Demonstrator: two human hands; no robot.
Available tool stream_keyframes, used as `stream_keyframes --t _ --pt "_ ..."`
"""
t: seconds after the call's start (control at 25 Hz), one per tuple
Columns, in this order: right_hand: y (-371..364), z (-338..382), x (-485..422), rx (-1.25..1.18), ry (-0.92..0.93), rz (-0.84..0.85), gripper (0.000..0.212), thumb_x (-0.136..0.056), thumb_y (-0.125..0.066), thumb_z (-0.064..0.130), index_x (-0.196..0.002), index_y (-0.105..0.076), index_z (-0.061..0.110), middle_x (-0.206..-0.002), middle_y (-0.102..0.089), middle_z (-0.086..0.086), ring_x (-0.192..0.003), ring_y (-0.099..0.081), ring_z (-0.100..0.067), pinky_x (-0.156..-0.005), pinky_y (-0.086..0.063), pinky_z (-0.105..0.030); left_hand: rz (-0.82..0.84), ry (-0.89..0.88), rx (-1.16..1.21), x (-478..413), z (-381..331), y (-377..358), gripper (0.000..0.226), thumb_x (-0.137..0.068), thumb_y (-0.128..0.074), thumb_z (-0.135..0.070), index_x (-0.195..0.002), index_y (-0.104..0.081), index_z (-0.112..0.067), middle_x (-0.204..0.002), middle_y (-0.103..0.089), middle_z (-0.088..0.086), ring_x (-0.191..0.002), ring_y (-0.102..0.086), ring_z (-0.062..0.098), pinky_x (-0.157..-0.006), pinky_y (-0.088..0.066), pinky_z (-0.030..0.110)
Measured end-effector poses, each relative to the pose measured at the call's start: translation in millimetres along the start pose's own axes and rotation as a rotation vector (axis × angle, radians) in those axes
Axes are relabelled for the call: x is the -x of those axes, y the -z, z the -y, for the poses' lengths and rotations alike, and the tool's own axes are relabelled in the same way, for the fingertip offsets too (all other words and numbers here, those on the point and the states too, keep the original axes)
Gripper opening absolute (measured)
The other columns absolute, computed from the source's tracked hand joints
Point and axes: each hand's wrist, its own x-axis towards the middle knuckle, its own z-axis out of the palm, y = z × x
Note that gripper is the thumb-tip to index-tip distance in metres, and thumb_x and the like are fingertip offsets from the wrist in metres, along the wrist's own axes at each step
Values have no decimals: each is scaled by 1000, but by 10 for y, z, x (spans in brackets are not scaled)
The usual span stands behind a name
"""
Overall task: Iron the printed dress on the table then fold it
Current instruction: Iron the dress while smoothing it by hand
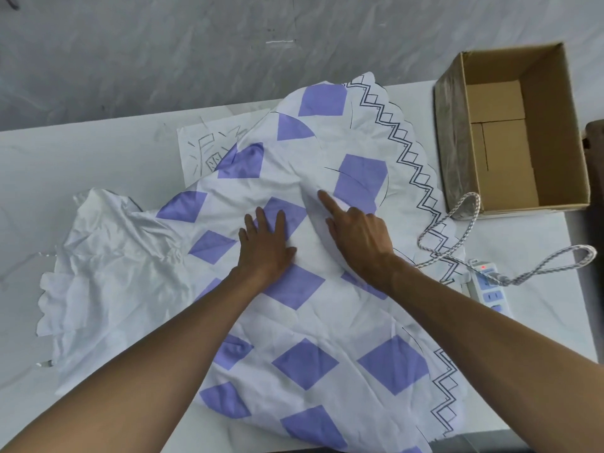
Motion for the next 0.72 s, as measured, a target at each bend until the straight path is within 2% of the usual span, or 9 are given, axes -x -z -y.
stream_keyframes --t 0.16,0.4,0.72 --pt "50 -403 -16 -1 -121 -50 53 -101 -33 31 -151 -17 36 -95 -63 -17 -78 -62 -39 -62 -35 -37 51 37 -2 -33 -45 13 77 -98 -41 -48 -154 3 -18 -158 10 27 -144 4 49 -116 -11 54" --pt "206 -972 -13 -50 -328 -144 51 -100 -40 25 -149 -26 32 -81 -62 -21 -70 -60 -38 -60 -39 -38 62 53 8 -48 -75 32 79 -98 -44 -48 -154 3 -19 -158 11 27 -144 5 49 -116 -12 54" --pt "290 -1147 63 -112 -460 -202 50 -100 -39 24 -148 -27 24 -84 -64 -26 -73 -60 -42 -61 -35 -38 46 43 12 -17 -65 38 80 -96 -47 -48 -154 0 -19 -158 10 26 -145 4 48 -116 -14 54"
